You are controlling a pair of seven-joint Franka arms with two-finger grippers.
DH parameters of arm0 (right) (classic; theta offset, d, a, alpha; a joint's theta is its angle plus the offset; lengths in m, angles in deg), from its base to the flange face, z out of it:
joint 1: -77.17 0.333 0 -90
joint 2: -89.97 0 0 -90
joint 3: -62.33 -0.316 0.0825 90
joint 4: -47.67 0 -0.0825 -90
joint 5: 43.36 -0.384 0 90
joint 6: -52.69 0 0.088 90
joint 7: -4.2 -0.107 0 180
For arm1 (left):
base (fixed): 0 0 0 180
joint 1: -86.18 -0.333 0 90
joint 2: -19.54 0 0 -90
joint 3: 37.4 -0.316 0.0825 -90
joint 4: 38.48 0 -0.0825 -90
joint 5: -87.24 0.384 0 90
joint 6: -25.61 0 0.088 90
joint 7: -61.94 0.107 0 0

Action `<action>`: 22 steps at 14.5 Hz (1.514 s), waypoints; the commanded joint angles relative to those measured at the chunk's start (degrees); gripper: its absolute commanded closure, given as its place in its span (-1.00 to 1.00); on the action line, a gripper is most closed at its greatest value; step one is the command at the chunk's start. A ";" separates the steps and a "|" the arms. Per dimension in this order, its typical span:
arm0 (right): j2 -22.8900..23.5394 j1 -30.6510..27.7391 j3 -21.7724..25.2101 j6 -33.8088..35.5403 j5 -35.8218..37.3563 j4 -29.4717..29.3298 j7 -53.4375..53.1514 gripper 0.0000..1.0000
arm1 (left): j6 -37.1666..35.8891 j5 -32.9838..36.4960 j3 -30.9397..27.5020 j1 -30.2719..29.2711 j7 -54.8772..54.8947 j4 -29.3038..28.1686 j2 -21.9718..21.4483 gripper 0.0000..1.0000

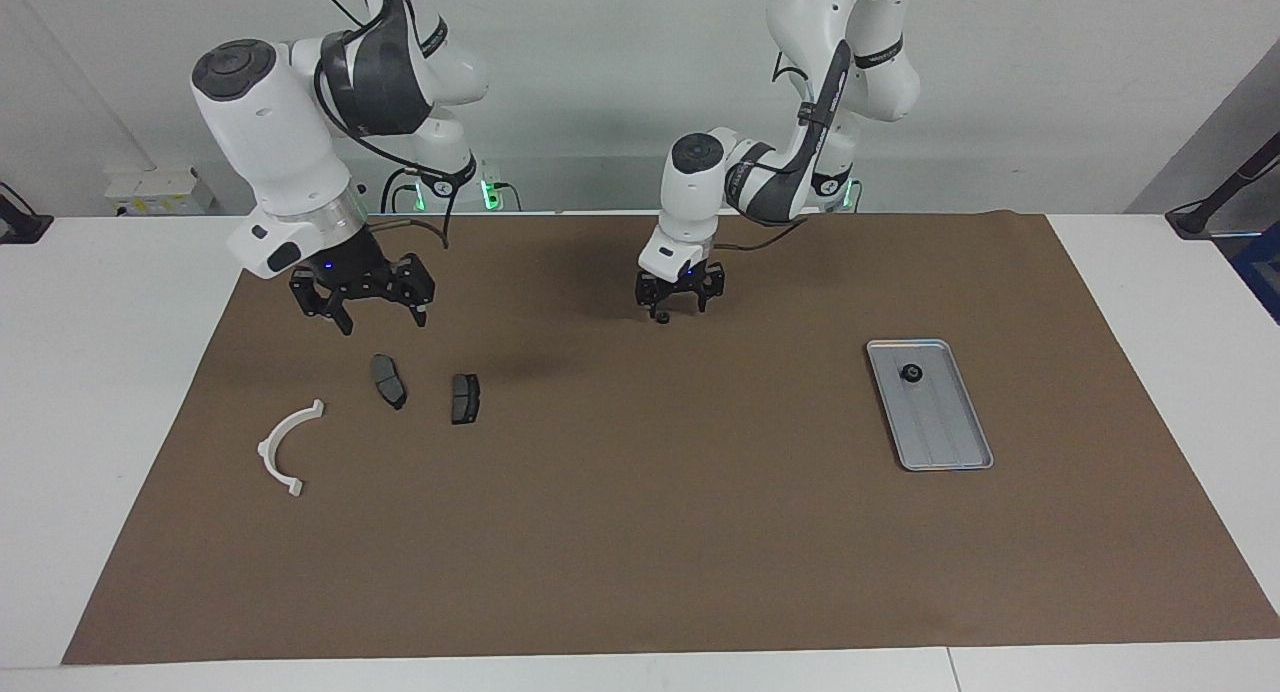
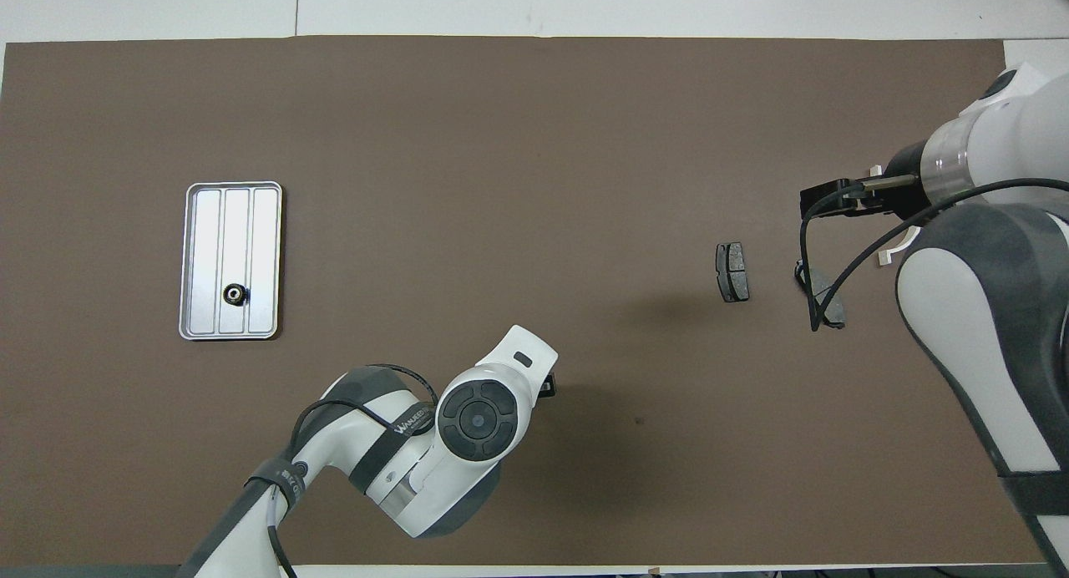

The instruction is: Pick bearing gear from pile to tray

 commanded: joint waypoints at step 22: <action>-5.31 -2.26 -1.45 20.37 8.16 -10.50 1.14 -1.00 | -15.88 4.27 -1.02 -9.76 10.54 6.08 -9.14 0.97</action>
